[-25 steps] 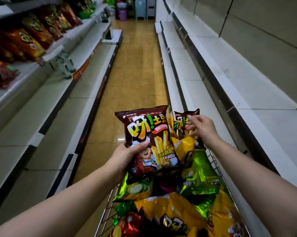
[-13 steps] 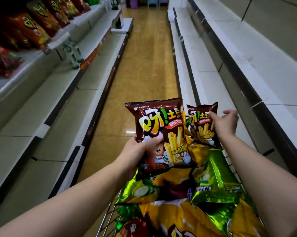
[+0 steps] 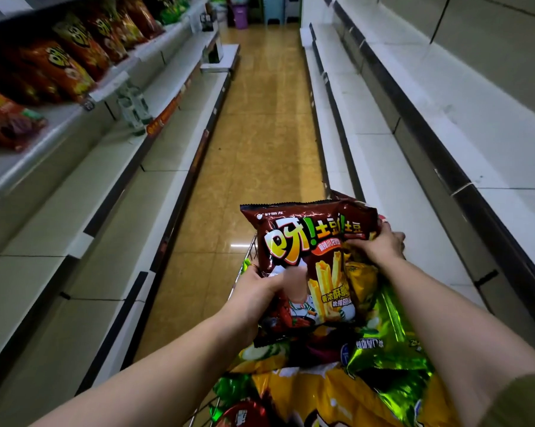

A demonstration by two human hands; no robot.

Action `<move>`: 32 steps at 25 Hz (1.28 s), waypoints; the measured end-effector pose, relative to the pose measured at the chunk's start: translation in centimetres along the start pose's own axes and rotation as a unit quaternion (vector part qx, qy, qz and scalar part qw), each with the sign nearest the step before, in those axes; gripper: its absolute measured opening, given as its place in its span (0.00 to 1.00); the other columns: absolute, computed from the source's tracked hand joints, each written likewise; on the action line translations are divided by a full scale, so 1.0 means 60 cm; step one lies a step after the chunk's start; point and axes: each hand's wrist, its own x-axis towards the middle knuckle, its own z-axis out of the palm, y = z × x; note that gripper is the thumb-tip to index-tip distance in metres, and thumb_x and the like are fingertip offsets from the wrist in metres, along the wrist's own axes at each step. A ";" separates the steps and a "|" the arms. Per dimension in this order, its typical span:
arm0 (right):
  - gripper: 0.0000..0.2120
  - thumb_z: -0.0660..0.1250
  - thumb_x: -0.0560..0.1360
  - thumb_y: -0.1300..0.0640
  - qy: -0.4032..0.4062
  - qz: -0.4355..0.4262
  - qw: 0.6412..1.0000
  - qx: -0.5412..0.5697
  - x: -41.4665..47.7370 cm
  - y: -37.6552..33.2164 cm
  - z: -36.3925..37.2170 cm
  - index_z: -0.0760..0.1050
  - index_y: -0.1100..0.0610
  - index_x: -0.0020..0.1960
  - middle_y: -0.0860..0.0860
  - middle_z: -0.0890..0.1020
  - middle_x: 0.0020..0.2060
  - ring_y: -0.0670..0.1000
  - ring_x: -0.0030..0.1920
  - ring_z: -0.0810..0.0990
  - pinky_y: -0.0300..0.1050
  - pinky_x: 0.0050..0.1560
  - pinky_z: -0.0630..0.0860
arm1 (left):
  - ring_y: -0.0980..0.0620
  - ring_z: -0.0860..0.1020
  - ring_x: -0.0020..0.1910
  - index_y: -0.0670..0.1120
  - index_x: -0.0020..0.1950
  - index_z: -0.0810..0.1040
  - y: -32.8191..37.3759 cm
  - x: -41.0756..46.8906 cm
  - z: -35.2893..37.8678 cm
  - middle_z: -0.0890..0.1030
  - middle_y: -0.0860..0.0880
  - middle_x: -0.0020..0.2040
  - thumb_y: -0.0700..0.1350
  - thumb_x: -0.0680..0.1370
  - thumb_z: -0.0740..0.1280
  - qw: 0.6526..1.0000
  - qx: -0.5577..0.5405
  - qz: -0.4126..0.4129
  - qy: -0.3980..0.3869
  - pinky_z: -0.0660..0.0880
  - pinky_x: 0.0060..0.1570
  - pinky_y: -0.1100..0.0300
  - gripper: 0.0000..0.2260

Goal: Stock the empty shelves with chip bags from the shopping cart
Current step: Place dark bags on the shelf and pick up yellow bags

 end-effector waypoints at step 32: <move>0.30 0.71 0.62 0.47 0.149 -0.209 0.927 0.273 -0.921 -0.105 -0.620 0.68 0.53 0.61 0.53 0.83 0.49 0.51 0.44 0.85 0.46 0.43 0.81 | 0.45 0.84 0.41 0.45 0.55 0.78 0.175 -0.508 0.118 0.85 0.45 0.45 0.46 0.60 0.74 0.912 0.084 0.215 -0.340 0.80 0.37 0.56 0.24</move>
